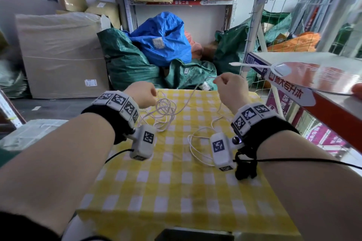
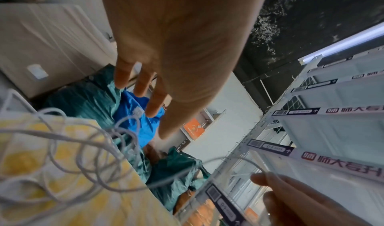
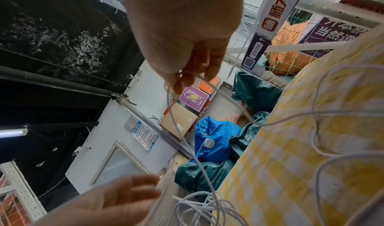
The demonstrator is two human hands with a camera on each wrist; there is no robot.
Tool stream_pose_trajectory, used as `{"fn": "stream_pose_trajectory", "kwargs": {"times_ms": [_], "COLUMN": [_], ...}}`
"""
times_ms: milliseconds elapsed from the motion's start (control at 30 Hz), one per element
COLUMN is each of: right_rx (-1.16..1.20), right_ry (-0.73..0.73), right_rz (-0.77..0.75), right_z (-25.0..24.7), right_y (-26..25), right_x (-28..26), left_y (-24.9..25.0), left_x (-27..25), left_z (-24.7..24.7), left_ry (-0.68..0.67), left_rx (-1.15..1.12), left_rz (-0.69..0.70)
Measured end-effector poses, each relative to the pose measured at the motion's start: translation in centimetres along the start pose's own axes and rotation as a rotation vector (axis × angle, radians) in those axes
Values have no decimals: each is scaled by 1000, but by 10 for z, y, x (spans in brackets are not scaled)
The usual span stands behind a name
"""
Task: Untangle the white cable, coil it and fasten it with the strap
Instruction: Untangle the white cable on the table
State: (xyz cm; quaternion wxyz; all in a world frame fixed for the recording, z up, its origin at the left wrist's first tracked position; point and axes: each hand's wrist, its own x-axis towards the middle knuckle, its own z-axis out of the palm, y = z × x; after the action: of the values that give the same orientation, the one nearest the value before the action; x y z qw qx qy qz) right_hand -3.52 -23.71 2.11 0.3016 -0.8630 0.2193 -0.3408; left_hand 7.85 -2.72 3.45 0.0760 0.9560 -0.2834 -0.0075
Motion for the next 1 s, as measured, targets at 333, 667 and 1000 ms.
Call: {"fn": "stream_pose_trajectory", "kwargs": {"times_ms": [333,667,1000], "right_rx": [258,41,-219], "right_ry": [-141,158,5], "right_rz": [-162,97,105], "right_z": [0,-17,-4], "right_y": [-20,9,0], "right_x": [-9,9,1], "left_y": [50,11,26], "left_x": [1,10,7], "left_z": [7,21,15], "left_ry": [-87,-122,27], "left_rx": [-688,-855,-592], "left_rz": [263,83,167]}}
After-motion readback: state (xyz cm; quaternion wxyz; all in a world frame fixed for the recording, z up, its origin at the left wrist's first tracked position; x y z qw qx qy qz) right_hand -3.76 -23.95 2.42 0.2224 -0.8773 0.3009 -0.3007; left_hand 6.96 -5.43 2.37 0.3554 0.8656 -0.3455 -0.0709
